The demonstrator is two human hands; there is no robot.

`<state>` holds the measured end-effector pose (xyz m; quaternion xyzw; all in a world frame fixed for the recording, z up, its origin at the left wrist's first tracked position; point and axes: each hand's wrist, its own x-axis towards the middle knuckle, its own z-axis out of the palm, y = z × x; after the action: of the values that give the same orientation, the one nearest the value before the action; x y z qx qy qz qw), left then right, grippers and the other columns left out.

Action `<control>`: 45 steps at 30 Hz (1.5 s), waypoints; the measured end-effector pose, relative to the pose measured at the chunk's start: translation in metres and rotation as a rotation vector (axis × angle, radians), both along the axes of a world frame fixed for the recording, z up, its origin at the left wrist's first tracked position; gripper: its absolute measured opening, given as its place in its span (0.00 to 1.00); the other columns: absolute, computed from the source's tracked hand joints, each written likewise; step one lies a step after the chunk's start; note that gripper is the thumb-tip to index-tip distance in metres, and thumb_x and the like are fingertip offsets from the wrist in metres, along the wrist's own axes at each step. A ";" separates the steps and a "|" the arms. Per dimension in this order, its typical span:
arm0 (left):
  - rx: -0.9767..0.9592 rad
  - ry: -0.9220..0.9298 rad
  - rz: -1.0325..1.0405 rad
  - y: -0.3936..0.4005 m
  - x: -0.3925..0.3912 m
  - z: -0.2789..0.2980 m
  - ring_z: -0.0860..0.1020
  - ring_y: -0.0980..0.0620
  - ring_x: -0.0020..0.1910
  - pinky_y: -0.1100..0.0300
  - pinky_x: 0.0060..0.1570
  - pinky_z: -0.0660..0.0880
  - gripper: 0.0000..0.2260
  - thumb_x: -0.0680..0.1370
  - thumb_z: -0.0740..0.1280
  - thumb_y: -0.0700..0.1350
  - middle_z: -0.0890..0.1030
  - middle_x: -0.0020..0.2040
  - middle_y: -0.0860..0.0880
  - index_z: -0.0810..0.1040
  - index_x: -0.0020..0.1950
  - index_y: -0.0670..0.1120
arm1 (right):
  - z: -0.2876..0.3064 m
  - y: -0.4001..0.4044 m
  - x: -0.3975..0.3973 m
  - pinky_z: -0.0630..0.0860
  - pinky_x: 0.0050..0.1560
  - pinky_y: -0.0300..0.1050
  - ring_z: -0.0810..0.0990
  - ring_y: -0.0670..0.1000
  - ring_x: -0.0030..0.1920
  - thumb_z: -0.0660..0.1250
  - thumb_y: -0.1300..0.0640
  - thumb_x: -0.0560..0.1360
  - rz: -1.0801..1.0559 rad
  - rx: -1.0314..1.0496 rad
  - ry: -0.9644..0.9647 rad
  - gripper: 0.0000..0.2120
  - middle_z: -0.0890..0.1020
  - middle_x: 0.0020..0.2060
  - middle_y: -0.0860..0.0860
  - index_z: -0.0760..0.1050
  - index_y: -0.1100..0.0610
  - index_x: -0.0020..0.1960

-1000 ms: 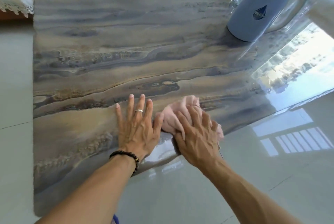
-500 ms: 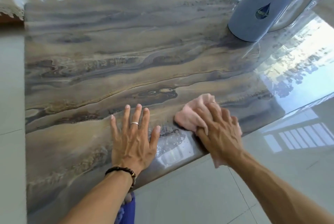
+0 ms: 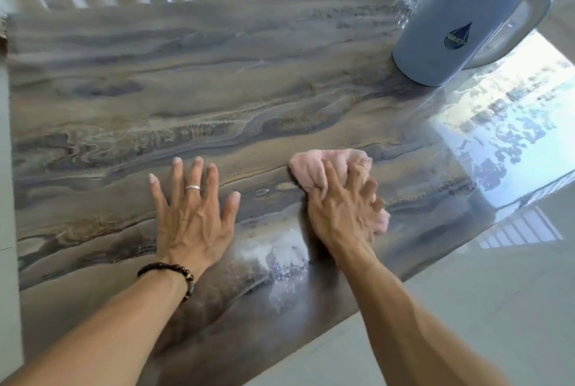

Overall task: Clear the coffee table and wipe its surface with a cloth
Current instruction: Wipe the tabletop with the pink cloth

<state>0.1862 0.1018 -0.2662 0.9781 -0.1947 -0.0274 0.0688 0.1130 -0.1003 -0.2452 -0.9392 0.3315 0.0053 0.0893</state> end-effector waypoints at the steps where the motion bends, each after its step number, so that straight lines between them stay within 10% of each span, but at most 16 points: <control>1: -0.002 0.000 0.000 0.002 0.007 -0.002 0.53 0.38 0.75 0.34 0.70 0.43 0.32 0.79 0.44 0.61 0.63 0.75 0.41 0.66 0.73 0.42 | 0.000 0.020 0.008 0.62 0.62 0.60 0.62 0.61 0.66 0.52 0.43 0.75 0.093 -0.002 -0.036 0.23 0.57 0.74 0.54 0.62 0.38 0.70; 6: -0.020 0.024 0.003 0.006 0.017 -0.008 0.54 0.39 0.75 0.35 0.71 0.47 0.31 0.79 0.45 0.61 0.62 0.75 0.42 0.64 0.75 0.44 | 0.000 0.003 -0.016 0.68 0.53 0.55 0.68 0.59 0.59 0.59 0.43 0.73 0.652 -0.058 -0.018 0.25 0.67 0.70 0.52 0.69 0.42 0.70; 11: -0.028 0.066 0.004 0.008 0.017 -0.006 0.53 0.41 0.76 0.38 0.73 0.46 0.30 0.80 0.42 0.61 0.61 0.76 0.44 0.61 0.76 0.45 | -0.001 -0.001 0.046 0.60 0.65 0.62 0.60 0.62 0.68 0.54 0.41 0.75 0.093 0.015 -0.015 0.22 0.60 0.73 0.51 0.64 0.38 0.69; 17: -0.131 0.112 -0.017 0.014 0.017 0.001 0.54 0.42 0.76 0.37 0.72 0.46 0.34 0.80 0.38 0.62 0.63 0.75 0.43 0.64 0.74 0.42 | -0.007 0.022 0.009 0.57 0.70 0.69 0.55 0.62 0.77 0.57 0.33 0.76 0.613 -0.012 -0.052 0.27 0.60 0.78 0.53 0.63 0.40 0.73; 23: -0.132 0.086 0.010 -0.001 0.055 0.015 0.56 0.41 0.75 0.35 0.71 0.45 0.32 0.80 0.42 0.61 0.64 0.74 0.41 0.65 0.74 0.43 | -0.009 0.008 0.084 0.47 0.73 0.63 0.49 0.59 0.77 0.51 0.34 0.78 0.164 -0.001 -0.007 0.26 0.53 0.79 0.49 0.56 0.36 0.76; 29: -0.065 0.160 0.082 -0.010 0.085 0.006 0.43 0.46 0.77 0.40 0.73 0.38 0.36 0.75 0.32 0.64 0.50 0.79 0.49 0.54 0.78 0.50 | -0.015 0.012 0.041 0.54 0.73 0.67 0.49 0.60 0.79 0.55 0.38 0.79 0.710 0.010 -0.003 0.30 0.54 0.80 0.51 0.56 0.44 0.79; 34: -0.076 0.227 0.087 -0.012 0.085 0.004 0.36 0.50 0.76 0.44 0.72 0.32 0.36 0.73 0.29 0.65 0.42 0.79 0.52 0.46 0.78 0.52 | -0.006 -0.022 0.153 0.44 0.74 0.66 0.43 0.60 0.78 0.49 0.34 0.79 0.210 0.132 0.024 0.28 0.45 0.79 0.49 0.47 0.37 0.77; 40: -0.065 0.220 0.107 -0.008 0.086 0.007 0.35 0.51 0.76 0.44 0.72 0.33 0.38 0.72 0.27 0.65 0.41 0.78 0.54 0.46 0.78 0.53 | -0.013 0.008 0.073 0.52 0.72 0.73 0.48 0.65 0.78 0.53 0.38 0.79 0.827 0.017 0.040 0.28 0.52 0.80 0.52 0.54 0.39 0.78; 45: -0.047 0.175 0.109 -0.011 0.088 0.001 0.45 0.49 0.77 0.41 0.73 0.40 0.35 0.77 0.32 0.65 0.53 0.78 0.51 0.55 0.78 0.50 | -0.001 -0.050 0.193 0.45 0.73 0.71 0.41 0.66 0.76 0.51 0.39 0.81 0.425 0.139 0.038 0.26 0.45 0.79 0.50 0.47 0.37 0.76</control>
<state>0.2737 0.0908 -0.2657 0.9792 -0.1350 -0.1042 0.1097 0.3061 -0.1501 -0.2463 -0.9792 0.1268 0.0646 0.1446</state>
